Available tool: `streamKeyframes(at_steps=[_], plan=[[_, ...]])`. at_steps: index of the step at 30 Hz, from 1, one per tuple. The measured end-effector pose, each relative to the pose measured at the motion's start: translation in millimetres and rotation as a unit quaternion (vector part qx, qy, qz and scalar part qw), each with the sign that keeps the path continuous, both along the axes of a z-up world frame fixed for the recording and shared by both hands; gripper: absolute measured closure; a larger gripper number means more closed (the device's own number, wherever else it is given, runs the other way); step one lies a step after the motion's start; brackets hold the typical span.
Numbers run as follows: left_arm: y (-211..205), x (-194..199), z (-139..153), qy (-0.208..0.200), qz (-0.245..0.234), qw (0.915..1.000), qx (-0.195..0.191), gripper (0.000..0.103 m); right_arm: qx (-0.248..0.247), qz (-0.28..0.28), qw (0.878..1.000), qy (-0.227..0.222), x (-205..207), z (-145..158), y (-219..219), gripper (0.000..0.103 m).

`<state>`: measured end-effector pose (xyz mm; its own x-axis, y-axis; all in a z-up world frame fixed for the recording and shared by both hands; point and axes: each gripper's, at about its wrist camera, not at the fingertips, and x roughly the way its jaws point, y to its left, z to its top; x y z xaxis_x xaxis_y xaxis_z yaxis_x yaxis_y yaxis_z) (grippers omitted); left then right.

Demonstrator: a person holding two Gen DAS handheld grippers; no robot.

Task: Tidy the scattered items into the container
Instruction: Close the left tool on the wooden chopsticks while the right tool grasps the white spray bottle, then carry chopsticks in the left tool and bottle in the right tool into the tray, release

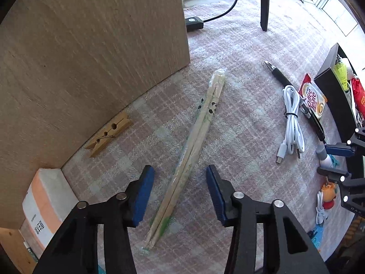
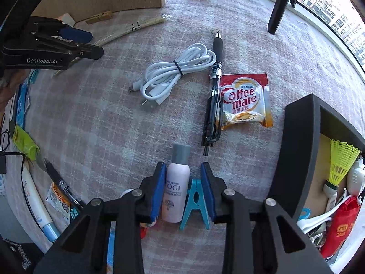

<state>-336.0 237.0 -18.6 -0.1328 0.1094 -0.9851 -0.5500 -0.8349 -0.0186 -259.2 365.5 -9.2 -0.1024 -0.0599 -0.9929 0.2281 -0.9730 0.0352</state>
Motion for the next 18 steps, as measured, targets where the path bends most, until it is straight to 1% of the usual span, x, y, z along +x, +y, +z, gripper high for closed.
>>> streamKeyframes(at_steps=[1,2,3,7,9,10,11,15,18], plan=[[2.7,3.4,0.2,-0.001,-0.004,1.0,-0.002,0.089,-0.003,-0.002,1.0,-0.003,-0.2,-0.3,1.0,0.076],[4.9,6.6,0.0,0.001,-0.004,1.0,-0.005,0.09,-0.005,-0.004,1.0,-0.004,-0.1,-0.6,1.8,0.078],[6.0,9.5,-0.3,0.004,-0.002,1.0,-0.007,0.091,-0.006,-0.006,1.0,-0.005,0.1,-0.9,2.4,0.083],[2.6,19.9,-1.2,-0.008,0.018,0.9998,0.011,0.092,-0.032,-0.026,0.999,-0.011,1.6,-1.5,9.1,0.083],[-1.5,26.3,-1.2,-0.012,0.03,0.9993,0.021,0.092,-0.057,-0.042,0.997,-0.015,2.7,-0.9,15.1,0.083],[-3.7,29.6,-0.7,-0.011,0.036,0.999,0.025,0.094,-0.066,-0.051,0.996,-0.015,3.4,-0.1,18.1,0.083],[-5.8,32.8,0.2,-0.01,0.041,0.9987,0.028,0.1,-0.073,-0.057,0.996,-0.013,4.0,1.1,20.6,0.083],[-13.6,43.4,5.7,-0.004,0.06,0.9974,0.04,0.099,-0.1,-0.083,0.992,-0.004,10.6,8.0,31.9,0.083],[-16.9,48.9,8.9,0.0,0.067,0.9969,0.042,0.099,-0.108,-0.097,0.989,0.006,-8.7,18.2,30.5,0.083]])
